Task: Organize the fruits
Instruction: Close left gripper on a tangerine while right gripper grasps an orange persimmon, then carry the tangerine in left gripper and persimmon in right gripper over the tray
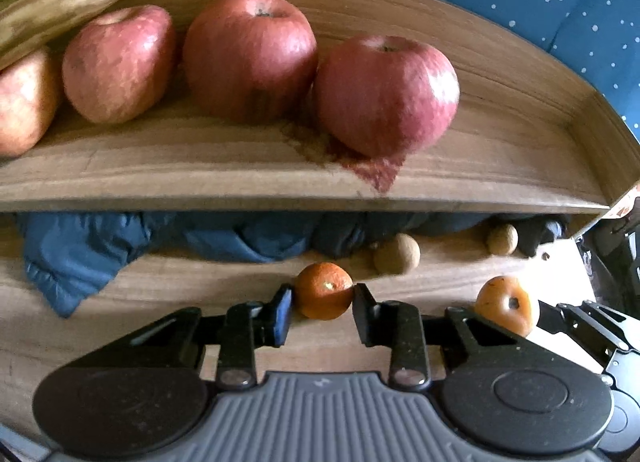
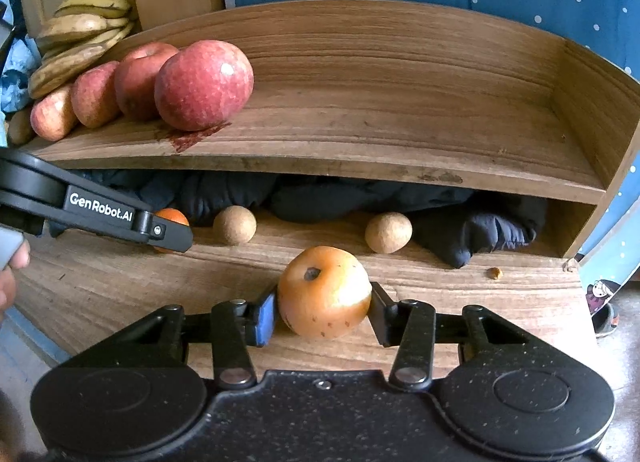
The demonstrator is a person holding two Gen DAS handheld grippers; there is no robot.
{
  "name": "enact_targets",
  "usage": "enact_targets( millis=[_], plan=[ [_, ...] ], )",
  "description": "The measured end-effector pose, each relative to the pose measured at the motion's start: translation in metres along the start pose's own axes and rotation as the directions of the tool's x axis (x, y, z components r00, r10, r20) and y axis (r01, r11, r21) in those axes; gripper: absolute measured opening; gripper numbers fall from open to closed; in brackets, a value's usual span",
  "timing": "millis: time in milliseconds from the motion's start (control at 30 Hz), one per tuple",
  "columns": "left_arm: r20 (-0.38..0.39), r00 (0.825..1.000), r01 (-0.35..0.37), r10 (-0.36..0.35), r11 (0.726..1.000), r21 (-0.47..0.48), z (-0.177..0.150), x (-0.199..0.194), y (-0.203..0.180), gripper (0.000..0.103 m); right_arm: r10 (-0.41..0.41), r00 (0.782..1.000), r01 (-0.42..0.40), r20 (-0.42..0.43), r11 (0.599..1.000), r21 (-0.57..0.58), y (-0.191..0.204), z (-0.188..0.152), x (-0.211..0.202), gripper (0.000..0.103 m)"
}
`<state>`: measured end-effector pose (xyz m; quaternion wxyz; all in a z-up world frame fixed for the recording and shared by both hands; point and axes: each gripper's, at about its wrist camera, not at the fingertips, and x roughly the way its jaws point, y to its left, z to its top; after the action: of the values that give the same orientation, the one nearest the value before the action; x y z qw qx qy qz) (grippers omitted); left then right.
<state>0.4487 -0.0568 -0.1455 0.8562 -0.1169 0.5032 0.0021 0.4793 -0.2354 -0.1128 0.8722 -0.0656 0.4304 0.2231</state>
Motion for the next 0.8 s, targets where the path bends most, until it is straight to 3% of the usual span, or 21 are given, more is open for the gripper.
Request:
enact_targets(
  millis=[267,800],
  plan=[
    [0.029,0.999,-0.012,0.013,0.999,-0.032,-0.017,-0.033,0.002,0.035,0.065,0.998,-0.065,-0.007,0.998,-0.017,0.007,-0.016,-0.028,0.048],
    [0.126,0.99,-0.043,0.059,0.991,-0.125,-0.044,-0.12,0.033,0.035,0.191,0.98,-0.184,0.065,0.978,-0.099,0.055,-0.02,-0.083,0.048]
  ],
)
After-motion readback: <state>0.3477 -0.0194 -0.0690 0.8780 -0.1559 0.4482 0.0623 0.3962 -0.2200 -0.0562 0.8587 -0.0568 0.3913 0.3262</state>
